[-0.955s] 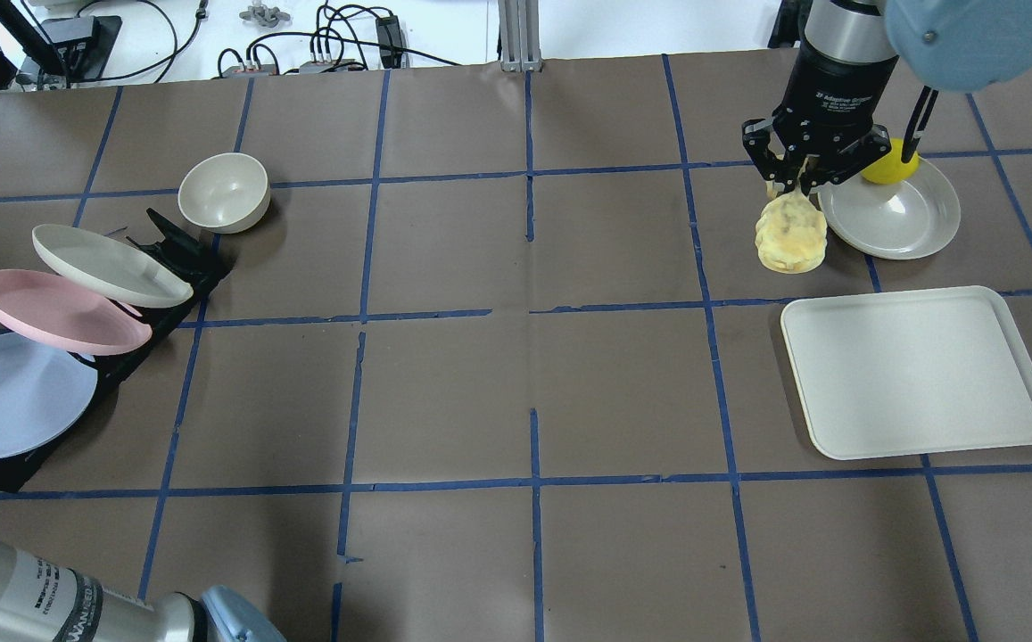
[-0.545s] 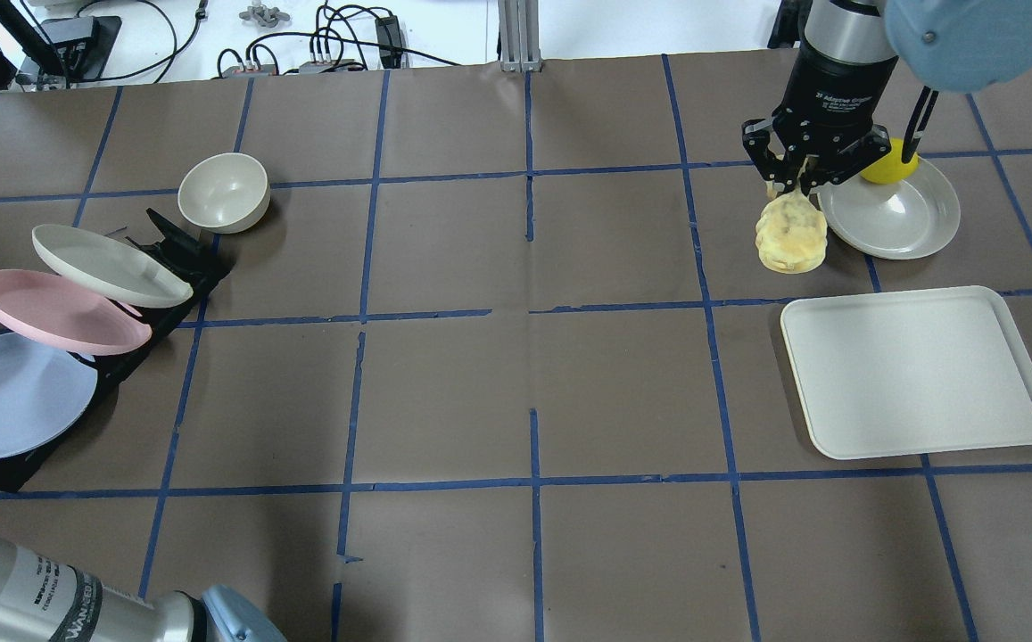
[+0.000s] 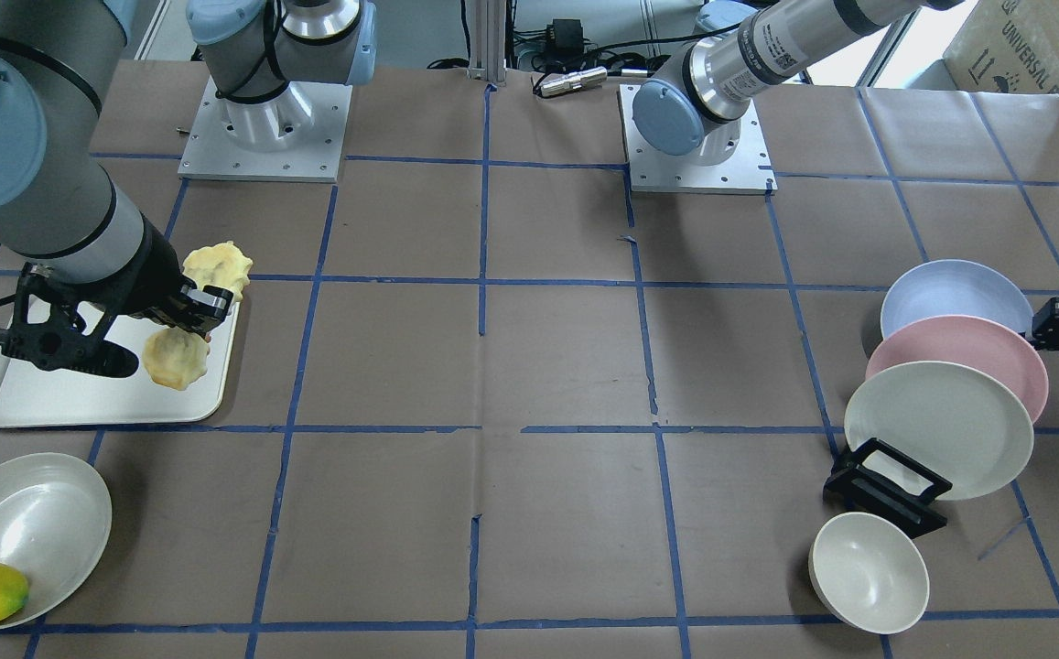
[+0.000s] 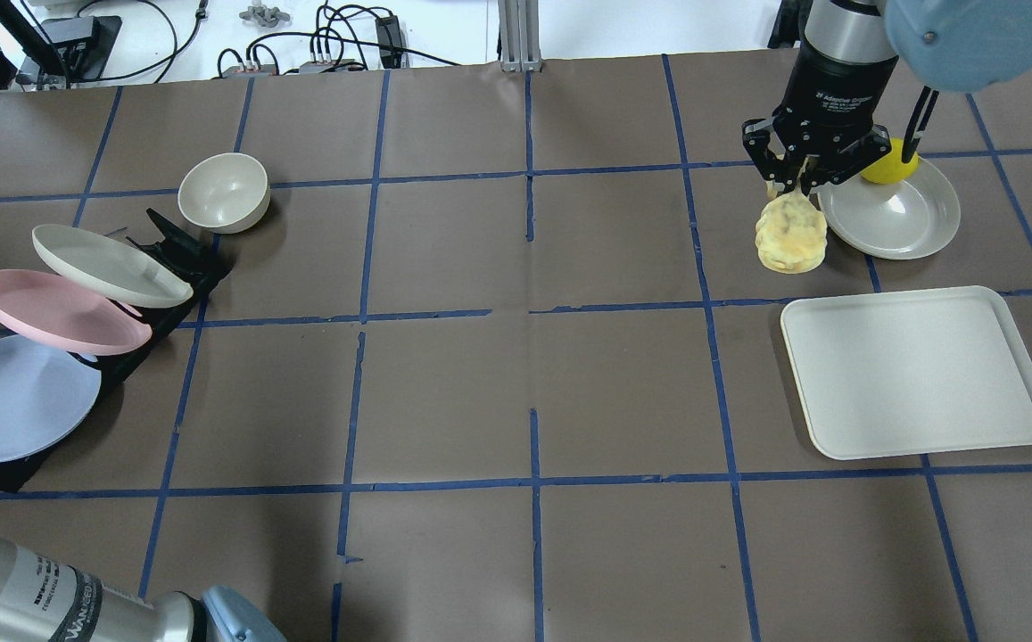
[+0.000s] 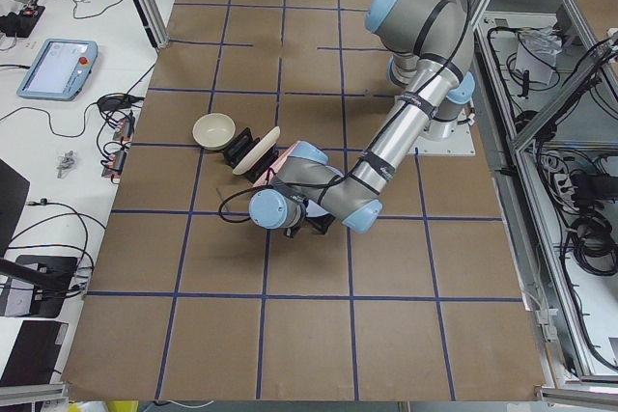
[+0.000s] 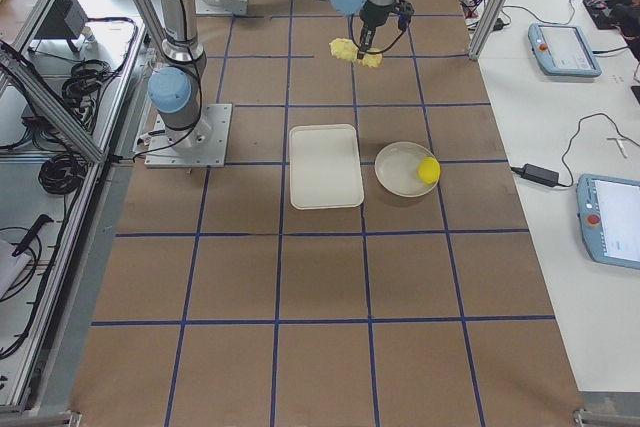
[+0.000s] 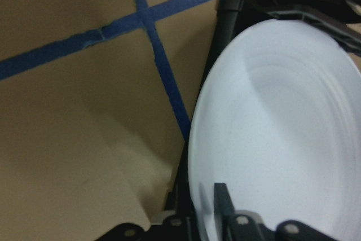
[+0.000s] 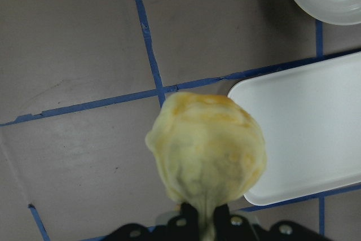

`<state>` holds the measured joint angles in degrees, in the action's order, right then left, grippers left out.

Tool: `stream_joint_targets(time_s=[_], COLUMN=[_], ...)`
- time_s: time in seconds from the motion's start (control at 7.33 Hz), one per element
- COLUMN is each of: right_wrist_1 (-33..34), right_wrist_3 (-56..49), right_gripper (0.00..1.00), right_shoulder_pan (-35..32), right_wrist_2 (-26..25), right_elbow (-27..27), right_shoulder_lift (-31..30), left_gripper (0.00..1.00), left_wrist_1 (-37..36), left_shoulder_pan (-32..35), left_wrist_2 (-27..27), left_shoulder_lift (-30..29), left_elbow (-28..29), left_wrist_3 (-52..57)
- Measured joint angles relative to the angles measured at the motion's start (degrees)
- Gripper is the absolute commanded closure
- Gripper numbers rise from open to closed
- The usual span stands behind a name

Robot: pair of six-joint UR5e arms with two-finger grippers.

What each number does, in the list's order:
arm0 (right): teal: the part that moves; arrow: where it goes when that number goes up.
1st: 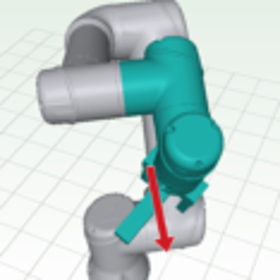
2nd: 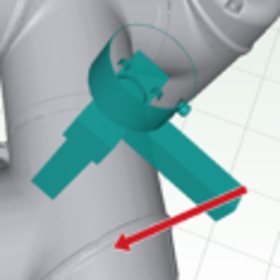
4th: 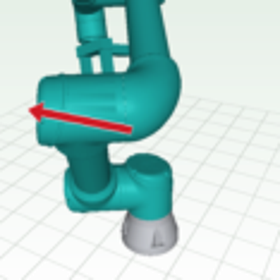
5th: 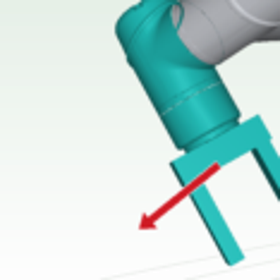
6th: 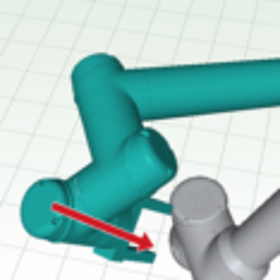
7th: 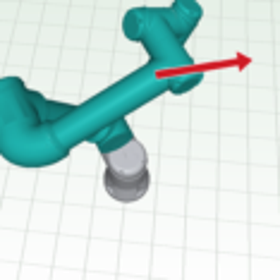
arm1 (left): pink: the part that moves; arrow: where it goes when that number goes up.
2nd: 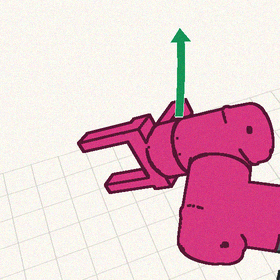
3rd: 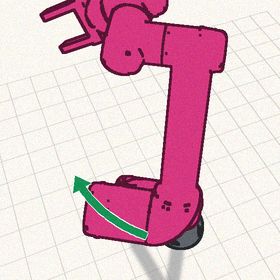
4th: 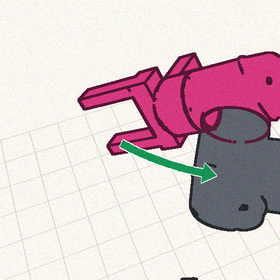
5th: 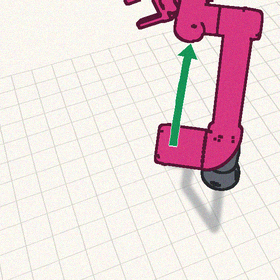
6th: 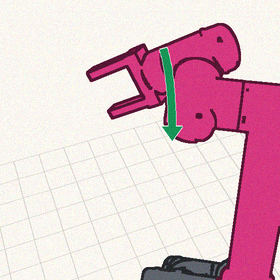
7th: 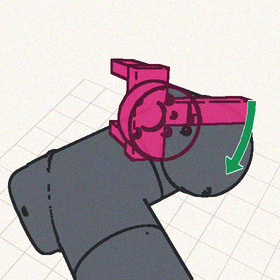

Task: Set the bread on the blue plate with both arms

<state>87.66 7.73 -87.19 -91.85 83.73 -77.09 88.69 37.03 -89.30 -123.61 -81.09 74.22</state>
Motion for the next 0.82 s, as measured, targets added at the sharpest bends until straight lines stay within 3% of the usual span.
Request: stream_joint_targets(time_s=[0.55, 0.82], right_wrist_1=[-0.04, -0.04], right_wrist_3=[0.00, 0.00], right_gripper=[0.87, 0.87], right_shoulder_pan=[0.00, 0.00], right_wrist_2=[0.00, 0.00], right_elbow=[0.03, 0.03], right_shoulder_lift=[0.01, 0.01], left_gripper=[0.98, 0.98], left_wrist_1=[1.83, 6.52], left_shoulder_pan=[1.25, 1.07], left_wrist_2=[-0.31, -1.51], left_shoulder_lift=[4.94, 9.61], left_elbow=[0.95, 0.77], left_wrist_3=[-0.47, -0.61])
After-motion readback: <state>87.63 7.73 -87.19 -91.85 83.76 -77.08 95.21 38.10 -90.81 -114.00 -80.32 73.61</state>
